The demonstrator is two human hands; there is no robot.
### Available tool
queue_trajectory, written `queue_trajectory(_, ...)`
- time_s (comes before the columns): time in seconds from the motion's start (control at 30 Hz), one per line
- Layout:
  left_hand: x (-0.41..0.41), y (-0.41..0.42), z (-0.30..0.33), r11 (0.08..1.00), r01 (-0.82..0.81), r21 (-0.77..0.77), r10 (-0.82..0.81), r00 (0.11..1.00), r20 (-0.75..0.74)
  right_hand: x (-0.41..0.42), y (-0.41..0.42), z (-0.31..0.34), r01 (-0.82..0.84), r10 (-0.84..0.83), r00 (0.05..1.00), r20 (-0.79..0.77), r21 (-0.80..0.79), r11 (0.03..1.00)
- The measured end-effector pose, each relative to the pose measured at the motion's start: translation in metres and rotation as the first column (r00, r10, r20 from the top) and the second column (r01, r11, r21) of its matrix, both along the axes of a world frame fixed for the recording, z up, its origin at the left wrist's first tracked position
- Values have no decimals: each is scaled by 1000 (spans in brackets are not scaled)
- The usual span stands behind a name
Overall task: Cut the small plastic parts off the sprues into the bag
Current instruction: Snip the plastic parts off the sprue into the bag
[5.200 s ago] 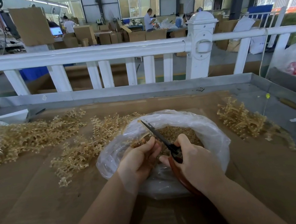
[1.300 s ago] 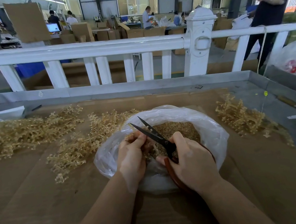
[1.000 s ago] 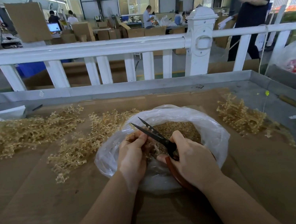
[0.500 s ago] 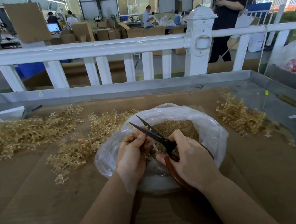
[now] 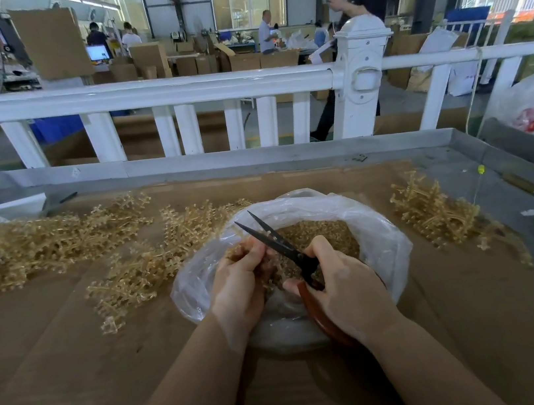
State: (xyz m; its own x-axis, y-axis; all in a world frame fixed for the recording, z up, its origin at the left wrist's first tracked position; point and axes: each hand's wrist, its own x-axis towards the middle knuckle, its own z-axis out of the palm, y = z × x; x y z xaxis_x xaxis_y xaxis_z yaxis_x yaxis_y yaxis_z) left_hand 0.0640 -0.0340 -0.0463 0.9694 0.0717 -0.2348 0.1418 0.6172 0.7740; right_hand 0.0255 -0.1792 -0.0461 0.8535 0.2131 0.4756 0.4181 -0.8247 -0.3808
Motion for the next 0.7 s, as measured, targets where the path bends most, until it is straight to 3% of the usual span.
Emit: queue_trajectory(0.7,-3,0,8,999,0,39,3,998,-59,2,1,-6,83,-78,995,59,-101,991)
